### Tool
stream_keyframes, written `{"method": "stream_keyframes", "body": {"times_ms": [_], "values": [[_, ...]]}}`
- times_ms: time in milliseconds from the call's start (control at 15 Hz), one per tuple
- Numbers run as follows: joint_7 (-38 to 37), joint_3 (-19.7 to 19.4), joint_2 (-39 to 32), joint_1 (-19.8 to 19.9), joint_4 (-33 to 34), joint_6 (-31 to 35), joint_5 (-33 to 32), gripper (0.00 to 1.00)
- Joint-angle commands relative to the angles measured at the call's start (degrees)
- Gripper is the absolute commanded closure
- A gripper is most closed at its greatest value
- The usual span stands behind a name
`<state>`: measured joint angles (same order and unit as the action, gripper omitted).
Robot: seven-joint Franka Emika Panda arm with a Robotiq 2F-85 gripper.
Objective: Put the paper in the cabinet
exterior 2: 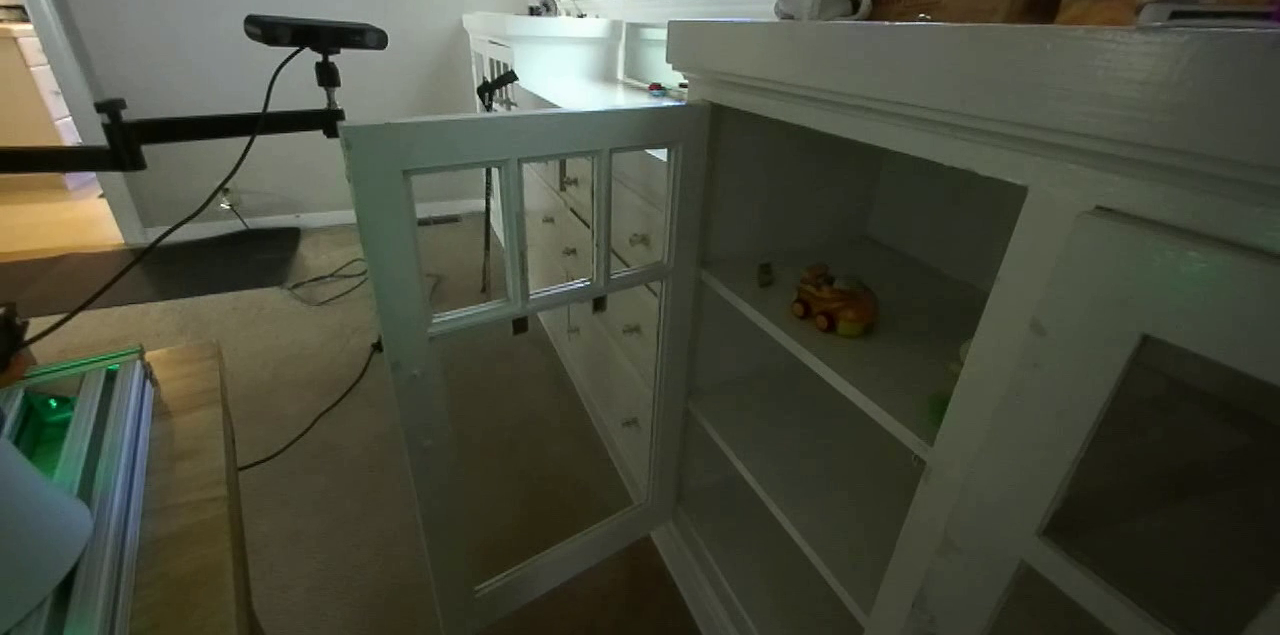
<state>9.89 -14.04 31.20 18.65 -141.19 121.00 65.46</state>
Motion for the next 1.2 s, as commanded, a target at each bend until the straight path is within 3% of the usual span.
{"method": "stream_keyframes", "body": {"times_ms": [0, 333, 600, 1000, 1133], "values": [[-2.75, -1.52, 7.72, 3.53, -7.39, -2.50, -6.15, 0.99], [-0.72, -4.20, 10.39, 6.56, -13.72, -3.26, -9.77, 0.99], [3.69, -6.27, 7.93, 5.60, -16.31, -2.02, -7.26, 0.99], [25.70, -9.58, -2.41, 0.52, -14.89, 5.30, 2.85, 0.99], [29.72, -9.41, -5.97, 0.12, -14.39, 6.27, 5.60, 0.99]]}}
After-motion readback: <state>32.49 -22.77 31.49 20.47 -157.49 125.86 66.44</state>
